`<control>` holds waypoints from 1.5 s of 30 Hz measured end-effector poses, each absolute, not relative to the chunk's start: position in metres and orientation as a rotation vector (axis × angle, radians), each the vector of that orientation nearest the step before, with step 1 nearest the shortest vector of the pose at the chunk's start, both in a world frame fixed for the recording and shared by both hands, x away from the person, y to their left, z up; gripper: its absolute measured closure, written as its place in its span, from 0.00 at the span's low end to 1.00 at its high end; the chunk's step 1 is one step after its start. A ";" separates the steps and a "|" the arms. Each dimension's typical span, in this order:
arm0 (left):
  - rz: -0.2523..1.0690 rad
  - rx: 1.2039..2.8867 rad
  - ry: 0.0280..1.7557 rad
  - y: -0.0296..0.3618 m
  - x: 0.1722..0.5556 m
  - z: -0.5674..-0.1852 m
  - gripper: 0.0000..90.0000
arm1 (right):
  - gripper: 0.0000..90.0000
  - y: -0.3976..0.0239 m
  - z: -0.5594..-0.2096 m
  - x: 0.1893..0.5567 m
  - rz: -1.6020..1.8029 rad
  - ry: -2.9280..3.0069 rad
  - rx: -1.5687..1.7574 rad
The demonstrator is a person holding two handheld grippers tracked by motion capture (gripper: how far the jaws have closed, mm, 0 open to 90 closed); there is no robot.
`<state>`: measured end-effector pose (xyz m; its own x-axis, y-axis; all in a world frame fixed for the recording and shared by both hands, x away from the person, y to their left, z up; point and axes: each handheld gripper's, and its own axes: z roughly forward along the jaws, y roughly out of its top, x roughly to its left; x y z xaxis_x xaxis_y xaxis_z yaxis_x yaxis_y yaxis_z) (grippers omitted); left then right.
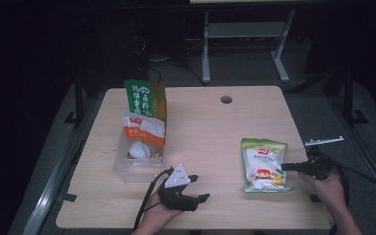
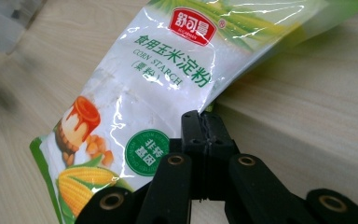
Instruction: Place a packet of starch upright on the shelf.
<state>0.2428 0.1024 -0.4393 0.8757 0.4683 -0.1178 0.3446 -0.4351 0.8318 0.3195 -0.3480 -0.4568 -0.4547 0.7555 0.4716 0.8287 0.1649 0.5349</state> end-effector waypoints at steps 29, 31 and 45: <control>0.064 2.032 0.591 0.082 0.251 -0.437 0.33 | 1.00 -0.322 -0.415 0.317 -1.310 -2.378 -1.391; 0.065 2.029 0.594 0.077 0.254 -0.437 0.33 | 1.00 -0.316 -0.407 0.314 -1.345 -2.407 -1.353; 0.047 1.987 0.589 0.056 0.276 -0.434 0.32 | 1.00 -0.281 -0.362 0.300 -1.552 -2.542 -1.124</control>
